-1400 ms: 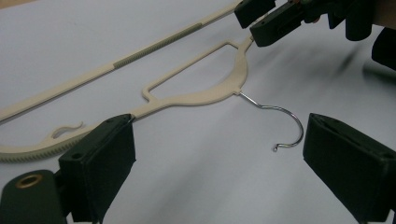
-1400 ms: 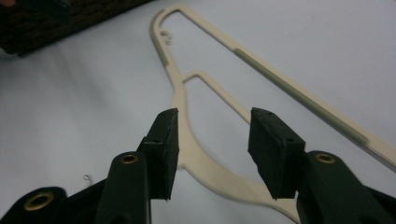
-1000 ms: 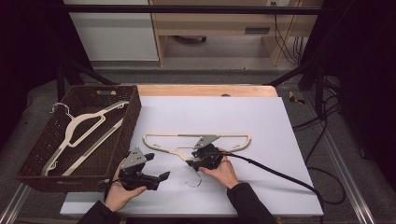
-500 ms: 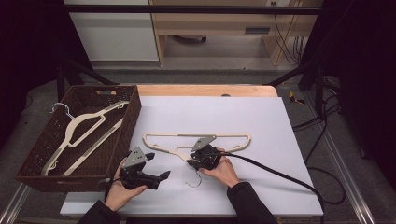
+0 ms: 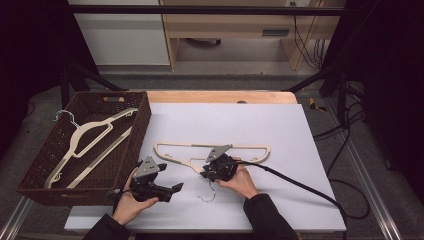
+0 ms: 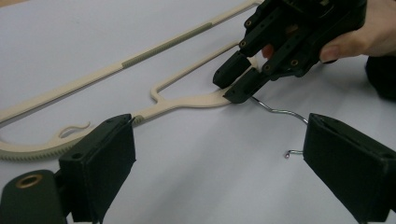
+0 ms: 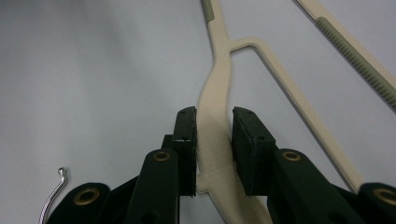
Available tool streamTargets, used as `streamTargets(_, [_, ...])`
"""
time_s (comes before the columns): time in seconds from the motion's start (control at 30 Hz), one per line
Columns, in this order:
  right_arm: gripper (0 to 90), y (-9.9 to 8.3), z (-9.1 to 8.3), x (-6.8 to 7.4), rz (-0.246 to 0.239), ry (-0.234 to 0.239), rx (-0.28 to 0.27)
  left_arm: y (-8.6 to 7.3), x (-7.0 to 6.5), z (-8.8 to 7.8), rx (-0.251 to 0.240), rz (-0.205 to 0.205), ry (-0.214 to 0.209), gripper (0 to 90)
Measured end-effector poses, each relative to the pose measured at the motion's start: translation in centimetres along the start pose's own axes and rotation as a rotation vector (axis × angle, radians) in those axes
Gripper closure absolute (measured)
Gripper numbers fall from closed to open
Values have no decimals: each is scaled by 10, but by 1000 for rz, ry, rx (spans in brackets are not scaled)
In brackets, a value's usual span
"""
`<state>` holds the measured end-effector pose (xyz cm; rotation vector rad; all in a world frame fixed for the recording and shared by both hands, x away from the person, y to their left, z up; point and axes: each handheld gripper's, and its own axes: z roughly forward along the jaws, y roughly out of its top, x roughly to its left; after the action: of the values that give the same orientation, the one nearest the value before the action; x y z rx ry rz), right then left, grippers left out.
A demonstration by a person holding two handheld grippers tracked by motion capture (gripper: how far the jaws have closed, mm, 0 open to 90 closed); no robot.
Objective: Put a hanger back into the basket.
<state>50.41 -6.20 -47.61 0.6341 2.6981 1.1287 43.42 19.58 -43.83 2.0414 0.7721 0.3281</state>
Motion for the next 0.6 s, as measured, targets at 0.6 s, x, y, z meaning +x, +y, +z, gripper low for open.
streamTargets(0.6, [714, 4, -14, 1, 43, 16, -77, 12, 4, 14, 32, 59, 20, 106])
